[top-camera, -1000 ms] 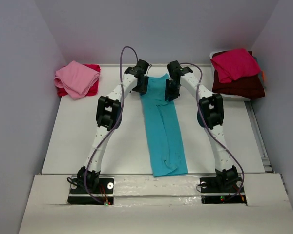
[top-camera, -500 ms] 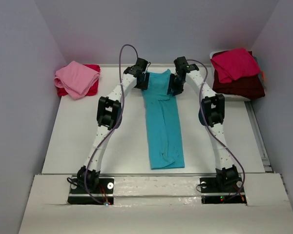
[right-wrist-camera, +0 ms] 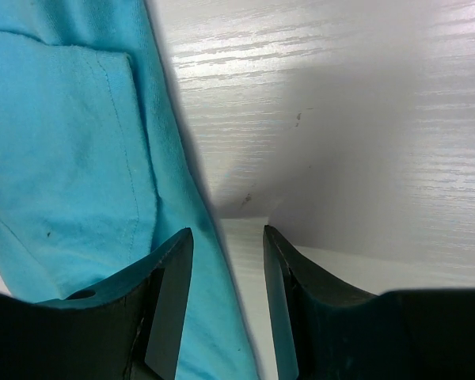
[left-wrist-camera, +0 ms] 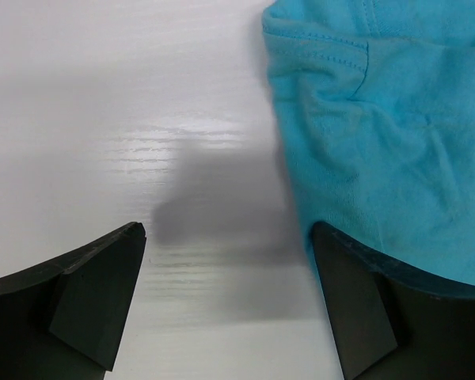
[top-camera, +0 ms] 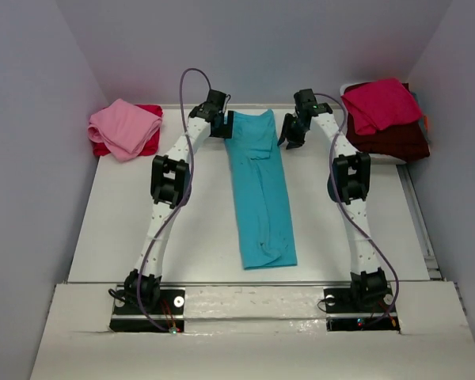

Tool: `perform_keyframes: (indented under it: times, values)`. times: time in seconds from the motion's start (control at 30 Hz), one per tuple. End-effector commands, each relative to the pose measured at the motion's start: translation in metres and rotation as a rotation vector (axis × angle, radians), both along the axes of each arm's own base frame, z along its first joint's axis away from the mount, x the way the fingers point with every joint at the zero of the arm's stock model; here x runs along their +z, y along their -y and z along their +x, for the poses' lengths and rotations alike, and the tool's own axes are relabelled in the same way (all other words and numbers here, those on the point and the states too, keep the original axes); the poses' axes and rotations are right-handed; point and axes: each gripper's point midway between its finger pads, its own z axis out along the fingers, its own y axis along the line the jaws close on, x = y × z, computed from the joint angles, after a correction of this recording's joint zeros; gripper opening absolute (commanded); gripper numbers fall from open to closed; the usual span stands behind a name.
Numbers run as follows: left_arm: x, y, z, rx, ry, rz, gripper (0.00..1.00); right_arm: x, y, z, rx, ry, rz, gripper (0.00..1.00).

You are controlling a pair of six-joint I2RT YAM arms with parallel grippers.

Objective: Fold and stack the t-shirts
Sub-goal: Rotate the tshirt 90 degrees, then grab the bottom of the folded rectangular tshirt with both arms

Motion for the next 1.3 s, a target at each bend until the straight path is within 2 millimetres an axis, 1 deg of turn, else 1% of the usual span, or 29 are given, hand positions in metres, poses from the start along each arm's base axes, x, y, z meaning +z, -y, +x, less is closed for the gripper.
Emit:
perform_keyframes:
  times: [0.0, 0.1, 0.13, 0.17, 0.2, 0.23, 0.27, 0.3, 0.33, 0.37, 0.43, 0.47, 0.5, 0.53, 0.57, 0.6, 0.63, 0.67, 0.7, 0.73, 0.77, 0.83, 0.87, 0.9, 0.93, 0.97, 1.13, 1.2, 1.27]
  values:
    - [0.051, 0.01, 0.014, -0.018, 0.117, -0.052, 0.99, 0.018, 0.0, -0.001, 0.009, 0.035, -0.004, 0.47]
    - [0.079, 0.013, 0.014, -0.021, 0.16, -0.083, 0.99, 0.036, 0.001, -0.011, -0.007, 0.027, 0.003, 0.47]
    - [0.087, 0.02, 0.011, -0.033, 0.167, -0.099, 0.99, 0.044, 0.002, -0.017, -0.011, 0.022, 0.007, 0.47]
    - [0.093, 0.02, 0.009, -0.028, 0.174, -0.107, 0.99, 0.044, 0.002, -0.018, -0.015, 0.016, 0.008, 0.47]
    - [0.102, 0.028, 0.005, -0.042, 0.179, -0.126, 0.99, 0.055, 0.004, -0.026, -0.021, 0.015, 0.009, 0.47]
    - [0.123, 0.032, 0.0, -0.044, 0.204, -0.139, 0.99, 0.059, 0.001, -0.033, -0.016, 0.012, 0.007, 0.47]
    - [0.115, 0.039, -0.012, -0.044, 0.18, -0.121, 0.99, 0.064, 0.002, -0.039, -0.03, 0.005, 0.012, 0.47]
    - [0.137, 0.041, -0.021, -0.039, 0.209, -0.126, 0.99, 0.073, 0.004, -0.054, -0.031, -0.009, 0.019, 0.47]
    - [0.141, 0.044, -0.028, -0.038, 0.211, -0.13, 0.99, 0.077, 0.002, -0.063, -0.019, -0.019, 0.039, 0.47]
    - [0.14, 0.046, -0.037, -0.038, 0.197, -0.134, 0.99, 0.081, -0.003, -0.073, -0.006, -0.025, 0.042, 0.47]
    - [0.136, 0.048, -0.067, -0.014, 0.136, -0.188, 0.99, 0.083, 0.002, -0.104, -0.005, -0.058, 0.05, 0.47]
    - [0.108, 0.045, -0.085, -0.006, 0.064, -0.193, 0.99, 0.083, 0.003, -0.116, 0.0, -0.074, 0.059, 0.47]
    - [0.105, 0.054, -0.102, -0.029, 0.03, -0.239, 0.99, 0.082, 0.005, -0.127, 0.001, -0.085, 0.059, 0.47]
    - [0.127, 0.056, -0.116, -0.013, 0.046, -0.311, 0.99, 0.08, 0.01, -0.152, 0.001, -0.106, 0.063, 0.47]
    - [0.1, 0.059, -0.143, -0.031, -0.042, -0.357, 0.99, 0.08, 0.008, -0.166, 0.011, -0.123, 0.088, 0.47]
    - [0.119, 0.058, -0.16, -0.032, -0.026, -0.411, 0.99, 0.079, 0.009, -0.179, 0.015, -0.134, 0.101, 0.47]
    - [0.123, 0.064, -0.172, -0.022, -0.027, -0.465, 0.99, 0.061, 0.013, -0.204, 0.016, -0.186, 0.104, 0.47]
    - [0.112, 0.056, -0.2, -0.016, -0.069, -0.482, 0.99, 0.076, 0.013, -0.216, 0.025, -0.143, 0.129, 0.47]
    - [0.088, 0.054, -0.212, 0.0, -0.122, -0.482, 0.99, 0.077, 0.012, -0.227, 0.03, -0.141, 0.148, 0.47]
    - [0.106, 0.06, -0.223, -0.017, -0.082, -0.541, 0.99, 0.078, 0.009, -0.233, 0.045, -0.124, 0.183, 0.48]
    - [0.079, 0.057, -0.25, -0.009, -0.153, -0.532, 0.99, 0.063, 0.011, -0.255, 0.048, -0.169, 0.192, 0.48]
    - [0.088, 0.061, -0.274, -0.027, -0.152, -0.594, 0.99, 0.074, 0.005, -0.272, 0.08, -0.147, 0.255, 0.48]
    - [0.071, 0.061, -0.296, -0.009, -0.205, -0.611, 0.99, 0.073, 0.005, -0.28, 0.086, -0.158, 0.266, 0.48]
    - [0.081, 0.071, -0.313, -0.052, -0.206, -0.651, 0.99, 0.071, 0.004, -0.293, 0.106, -0.171, 0.272, 0.48]
    - [0.073, 0.076, -0.329, -0.055, -0.244, -0.682, 0.99, 0.071, 0.0, -0.302, 0.132, -0.18, 0.281, 0.48]
    - [0.076, 0.086, -0.343, -0.092, -0.257, -0.702, 0.99, 0.07, -0.001, -0.311, 0.146, -0.186, 0.28, 0.48]
    - [0.056, 0.098, -0.379, -0.114, -0.352, -0.692, 0.98, 0.066, -0.006, -0.34, 0.172, -0.244, 0.332, 0.47]
    - [0.058, 0.101, -0.386, -0.117, -0.362, -0.704, 0.98, 0.063, -0.007, -0.348, 0.167, -0.257, 0.356, 0.44]
    - [0.054, 0.099, -0.393, -0.111, -0.383, -0.721, 0.98, 0.056, -0.012, -0.366, 0.187, -0.298, 0.378, 0.42]
